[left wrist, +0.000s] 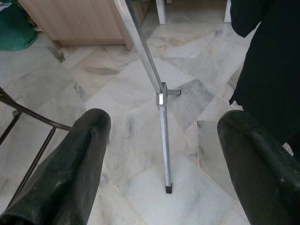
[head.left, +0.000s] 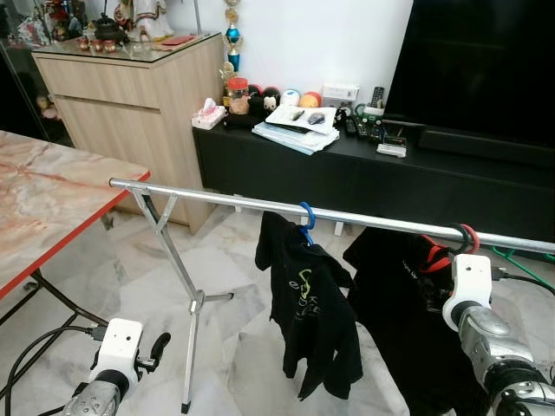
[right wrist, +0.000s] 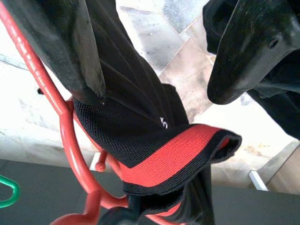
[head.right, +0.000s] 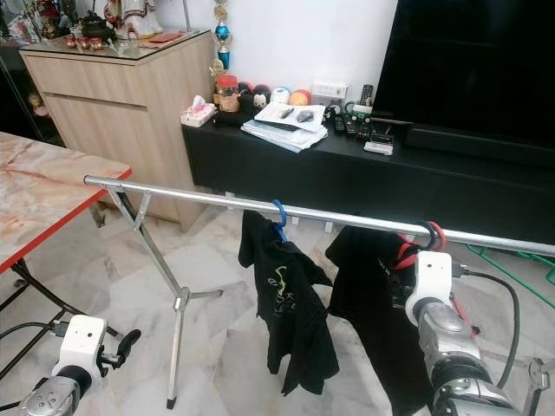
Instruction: Hang hanger
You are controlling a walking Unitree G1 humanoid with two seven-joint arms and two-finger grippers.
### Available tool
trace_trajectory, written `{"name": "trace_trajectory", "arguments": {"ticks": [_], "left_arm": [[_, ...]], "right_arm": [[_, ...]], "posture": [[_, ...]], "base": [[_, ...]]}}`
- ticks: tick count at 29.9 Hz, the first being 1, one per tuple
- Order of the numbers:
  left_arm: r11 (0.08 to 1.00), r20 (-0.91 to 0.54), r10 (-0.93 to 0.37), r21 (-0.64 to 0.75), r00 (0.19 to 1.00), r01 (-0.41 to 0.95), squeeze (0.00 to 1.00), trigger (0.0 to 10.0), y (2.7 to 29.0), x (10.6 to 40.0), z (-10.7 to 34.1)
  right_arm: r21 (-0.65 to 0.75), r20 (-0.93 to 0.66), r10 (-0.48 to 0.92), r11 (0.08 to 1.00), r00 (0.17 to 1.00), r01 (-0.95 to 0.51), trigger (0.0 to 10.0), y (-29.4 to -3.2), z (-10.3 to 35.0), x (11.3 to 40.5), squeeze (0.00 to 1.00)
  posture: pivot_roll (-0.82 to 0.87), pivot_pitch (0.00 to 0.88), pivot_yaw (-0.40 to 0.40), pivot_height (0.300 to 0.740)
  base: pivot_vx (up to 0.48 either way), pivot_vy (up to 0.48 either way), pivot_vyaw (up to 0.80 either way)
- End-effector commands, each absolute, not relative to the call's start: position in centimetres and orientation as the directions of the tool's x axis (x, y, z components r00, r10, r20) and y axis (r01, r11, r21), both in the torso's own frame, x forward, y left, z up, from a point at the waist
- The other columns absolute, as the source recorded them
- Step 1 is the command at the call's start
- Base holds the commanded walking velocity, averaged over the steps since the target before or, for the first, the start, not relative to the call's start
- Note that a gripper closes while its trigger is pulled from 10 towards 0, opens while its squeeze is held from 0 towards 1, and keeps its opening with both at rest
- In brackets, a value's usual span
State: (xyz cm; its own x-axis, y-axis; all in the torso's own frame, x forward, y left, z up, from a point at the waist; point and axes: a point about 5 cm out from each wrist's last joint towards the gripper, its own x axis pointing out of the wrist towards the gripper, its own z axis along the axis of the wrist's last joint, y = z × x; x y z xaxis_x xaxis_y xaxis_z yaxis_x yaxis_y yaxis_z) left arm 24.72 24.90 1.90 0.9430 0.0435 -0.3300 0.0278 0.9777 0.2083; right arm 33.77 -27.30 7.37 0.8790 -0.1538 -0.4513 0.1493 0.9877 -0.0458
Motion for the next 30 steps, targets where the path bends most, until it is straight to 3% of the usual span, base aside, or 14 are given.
{"name": "trace_trajectory", "arguments": {"ticks": [1,15,25,30], "left_arm": [[0.974,-0.336,0.050,0.226,0.941,0.029,0.00,10.0,25.1,24.7,2.0],[0.973,-0.339,0.048,0.227,0.940,0.032,0.00,10.0,25.0,24.8,1.9],[0.971,-0.342,0.052,0.237,0.938,0.032,0.00,10.0,25.1,24.8,1.9],[0.971,-0.342,0.051,0.238,0.938,0.034,0.00,10.0,25.1,24.9,1.9]], "right_arm": [[-0.032,-0.413,-0.118,0.993,0.903,0.115,10.0,-26.5,8.1,34.4,0.00],[0.014,-0.271,-0.166,0.984,0.948,0.176,10.0,-26.8,10.0,35.1,0.00],[-0.017,-0.418,-0.218,0.972,0.882,0.233,10.0,-27.3,8.2,34.3,0.00],[-0.026,-0.408,-0.223,0.972,0.885,0.233,10.0,-27.3,8.0,34.0,0.00]], "posture": [[0.18,0.000,0.024,0.740],[0.17,0.000,0.024,0.740],[0.18,0.000,0.021,0.740],[0.18,0.000,0.025,0.740]], "base": [[0.000,0.000,0.00],[0.000,0.000,0.00],[0.000,0.000,0.00],[0.000,0.000,0.00]]}}
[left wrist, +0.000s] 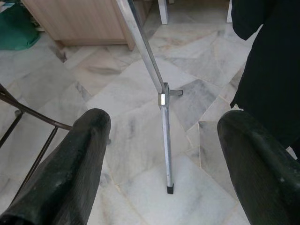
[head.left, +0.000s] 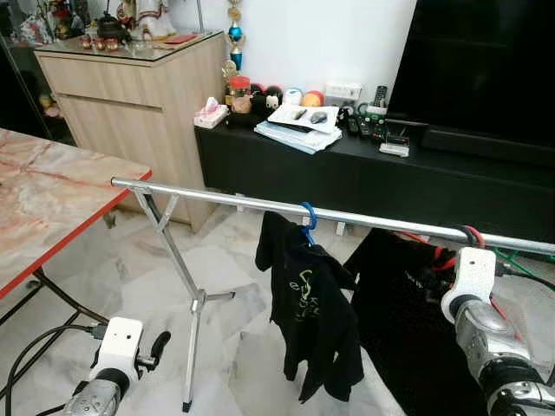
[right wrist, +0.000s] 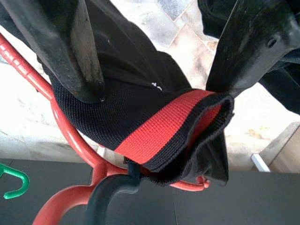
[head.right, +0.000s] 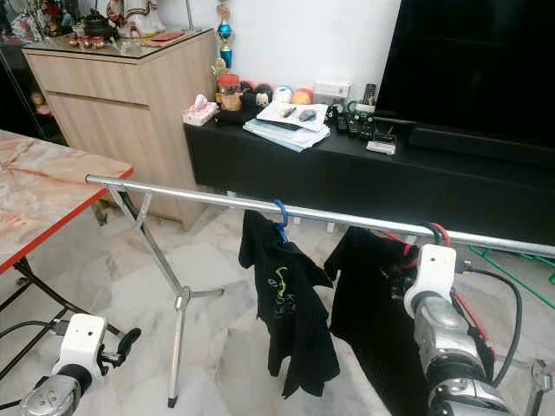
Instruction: Hang hanger
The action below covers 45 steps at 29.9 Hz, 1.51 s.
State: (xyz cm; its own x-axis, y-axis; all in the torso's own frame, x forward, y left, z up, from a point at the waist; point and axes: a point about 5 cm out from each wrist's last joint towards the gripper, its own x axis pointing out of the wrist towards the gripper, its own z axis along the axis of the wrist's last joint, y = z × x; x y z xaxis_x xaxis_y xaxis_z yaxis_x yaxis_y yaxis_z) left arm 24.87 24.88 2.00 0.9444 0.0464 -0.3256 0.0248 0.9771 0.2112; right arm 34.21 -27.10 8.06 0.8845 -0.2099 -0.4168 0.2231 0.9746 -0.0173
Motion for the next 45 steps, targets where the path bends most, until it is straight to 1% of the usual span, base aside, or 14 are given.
{"name": "trace_trajectory", "arguments": {"ticks": [1,7,12,22,27,34,45], "left_arm": [[0.971,-0.342,0.050,0.238,0.938,0.035,0.00,10.0,25.1,24.9,1.9],[0.971,-0.343,0.048,0.238,0.938,0.037,0.00,10.0,25.1,25.0,1.9],[0.970,-0.343,0.051,0.240,0.938,0.035,0.00,10.0,25.1,25.0,1.9],[0.970,-0.344,0.050,0.241,0.938,0.036,0.00,10.0,25.1,24.9,1.9],[0.970,-0.343,0.050,0.242,0.938,0.037,0.00,10.0,25.1,25.0,1.9],[0.970,-0.342,0.055,0.240,0.938,0.030,0.00,10.0,25.1,25.0,1.9],[0.971,-0.342,0.054,0.238,0.938,0.031,0.00,10.0,25.0,25.0,1.8]], "right_arm": [[-0.026,-0.393,-0.230,0.970,0.890,0.240,10.0,-27.4,8.1,34.1,0.00],[-0.003,-0.299,-0.248,0.966,0.922,0.259,10.0,-27.9,9.7,34.6,0.00],[0.019,-0.238,-0.249,0.965,0.939,0.261,10.0,-27.7,10.8,35.2,0.00],[0.065,-0.223,-0.216,0.970,0.951,0.235,10.0,-26.6,10.0,35.0,0.00],[0.093,-0.186,-0.171,0.977,0.968,0.190,10.0,-26.0,10.5,35.4,0.00],[0.098,-0.161,-0.204,0.970,0.966,0.221,10.0,-26.2,11.3,35.8,0.00],[0.099,-0.164,-0.221,0.966,0.961,0.239,10.0,-26.4,11.2,35.7,0.00]], "posture": [[0.18,0.000,0.025,0.740],[0.17,0.000,0.027,0.740],[0.17,0.000,0.025,0.740],[0.17,0.000,0.026,0.740],[0.18,0.000,0.026,0.740],[0.18,0.000,0.023,0.740],[0.18,0.000,0.022,0.740]], "base": [[0.000,0.000,0.00],[0.000,0.000,0.00],[0.000,0.000,0.00],[0.000,0.000,0.00],[0.000,0.000,0.00],[0.000,0.000,0.00],[0.000,0.000,0.00]]}}
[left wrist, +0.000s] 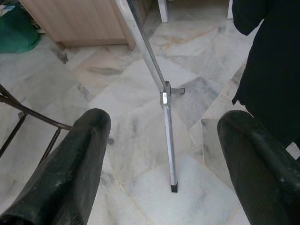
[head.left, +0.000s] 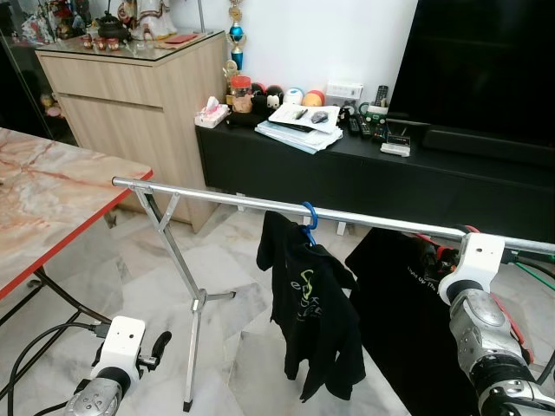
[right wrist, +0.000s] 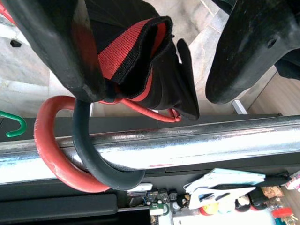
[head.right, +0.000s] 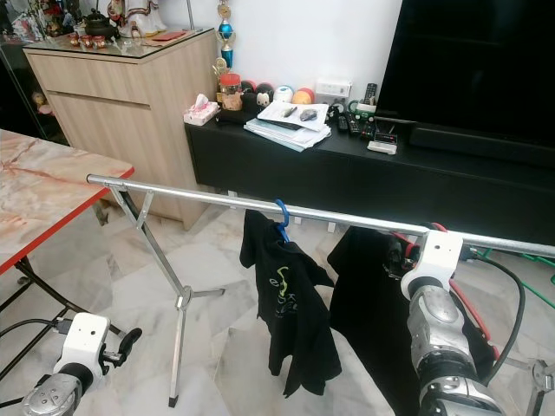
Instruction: Hang hanger
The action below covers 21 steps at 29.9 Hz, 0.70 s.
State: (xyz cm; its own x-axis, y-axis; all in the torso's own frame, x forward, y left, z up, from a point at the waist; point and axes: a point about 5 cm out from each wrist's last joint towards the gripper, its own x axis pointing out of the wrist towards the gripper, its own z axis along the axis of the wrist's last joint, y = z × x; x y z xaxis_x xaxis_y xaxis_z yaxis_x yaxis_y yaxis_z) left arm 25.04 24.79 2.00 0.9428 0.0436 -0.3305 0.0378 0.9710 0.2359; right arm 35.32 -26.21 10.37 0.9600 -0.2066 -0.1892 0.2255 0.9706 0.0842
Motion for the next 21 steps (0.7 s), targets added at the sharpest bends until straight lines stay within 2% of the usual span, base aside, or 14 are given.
{"name": "trace_trajectory", "arguments": {"ticks": [1,21], "left_arm": [[0.971,-0.343,0.054,0.239,0.938,0.031,0.00,10.0,25.0,25.0,1.8],[0.970,-0.342,0.053,0.239,0.938,0.032,0.00,10.0,25.0,25.1,1.9]], "right_arm": [[0.100,-0.163,-0.223,0.965,0.961,0.241,10.0,-26.5,11.2,35.7,0.00],[0.117,-0.190,-0.288,0.943,0.939,0.313,10.0,-26.1,10.0,35.0,0.00]], "posture": [[0.18,0.000,0.022,0.740],[0.17,0.000,0.021,0.740]], "base": [[0.000,0.000,0.00],[0.000,0.000,0.00]]}}
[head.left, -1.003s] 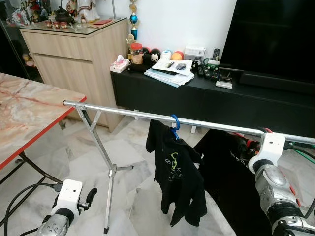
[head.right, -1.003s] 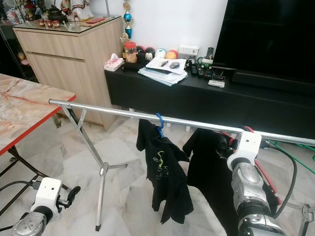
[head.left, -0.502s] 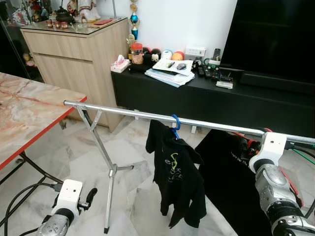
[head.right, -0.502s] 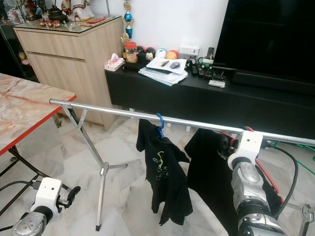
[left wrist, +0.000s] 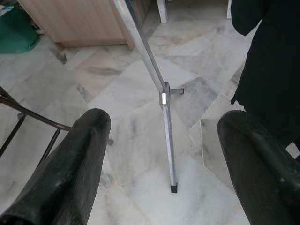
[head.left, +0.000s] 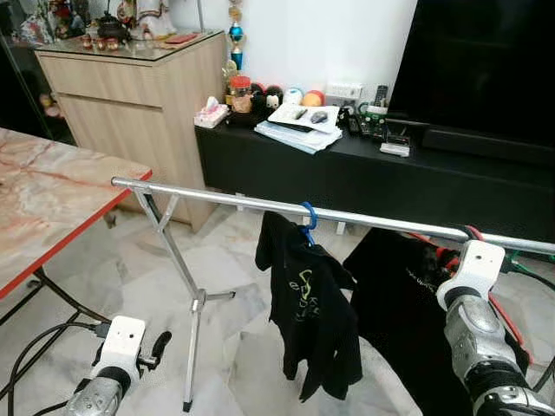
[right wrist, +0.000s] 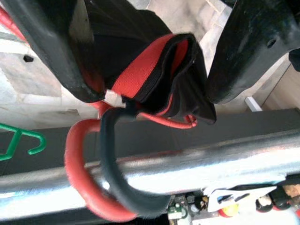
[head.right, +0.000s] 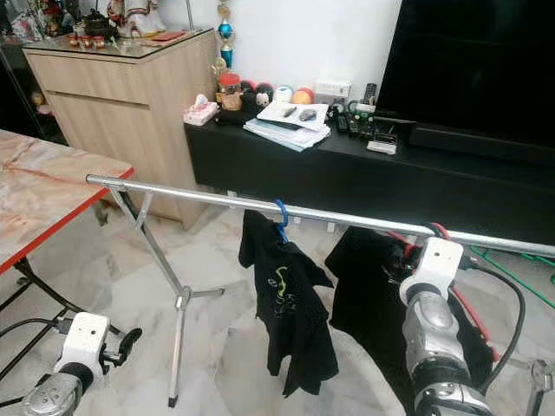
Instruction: Hang hanger
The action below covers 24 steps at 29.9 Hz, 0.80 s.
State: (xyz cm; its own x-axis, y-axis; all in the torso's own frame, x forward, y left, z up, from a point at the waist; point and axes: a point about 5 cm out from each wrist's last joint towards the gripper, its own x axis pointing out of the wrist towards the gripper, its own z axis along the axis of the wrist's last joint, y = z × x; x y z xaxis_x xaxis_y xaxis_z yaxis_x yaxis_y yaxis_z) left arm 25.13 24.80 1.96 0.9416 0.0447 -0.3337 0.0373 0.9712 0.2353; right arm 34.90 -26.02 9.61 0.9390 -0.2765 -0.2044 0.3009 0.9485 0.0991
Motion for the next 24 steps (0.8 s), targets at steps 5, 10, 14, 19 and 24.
{"name": "trace_trajectory", "arguments": {"ticks": [5,10,14,19,24], "left_arm": [[0.970,-0.341,0.052,0.241,0.939,0.033,0.00,10.0,24.9,25.1,1.9],[0.969,-0.339,0.054,0.243,0.939,0.032,0.00,10.0,24.9,25.1,1.8],[0.969,-0.338,0.055,0.244,0.939,0.031,0.00,10.0,24.9,25.1,1.8],[0.969,-0.338,0.054,0.244,0.940,0.032,0.00,10.0,24.9,25.1,1.8],[0.969,-0.336,0.053,0.246,0.940,0.033,0.00,10.0,24.8,25.2,1.9]], "right_arm": [[0.112,-0.186,-0.286,0.944,0.940,0.309,10.0,-26.3,10.5,35.3,0.00],[0.108,-0.175,-0.277,0.948,0.945,0.298,10.0,-26.4,11.4,35.9,0.00],[0.108,-0.156,-0.283,0.948,0.946,0.301,10.0,-26.5,12.1,36.3,0.00],[0.112,-0.147,-0.287,0.946,0.947,0.304,10.0,-26.7,12.6,36.5,0.00],[0.114,-0.194,-0.252,0.954,0.948,0.277,10.0,-26.3,12.3,36.7,0.00]], "posture": [[0.18,0.000,0.016,0.740],[0.18,0.000,0.012,0.740],[0.18,0.000,0.011,0.740],[0.18,0.000,0.013,0.740],[0.18,0.000,0.015,0.740]], "base": [[0.000,0.000,0.00],[0.000,0.000,0.00],[0.000,0.000,0.00],[0.000,0.000,0.00],[0.000,0.000,0.00]]}}
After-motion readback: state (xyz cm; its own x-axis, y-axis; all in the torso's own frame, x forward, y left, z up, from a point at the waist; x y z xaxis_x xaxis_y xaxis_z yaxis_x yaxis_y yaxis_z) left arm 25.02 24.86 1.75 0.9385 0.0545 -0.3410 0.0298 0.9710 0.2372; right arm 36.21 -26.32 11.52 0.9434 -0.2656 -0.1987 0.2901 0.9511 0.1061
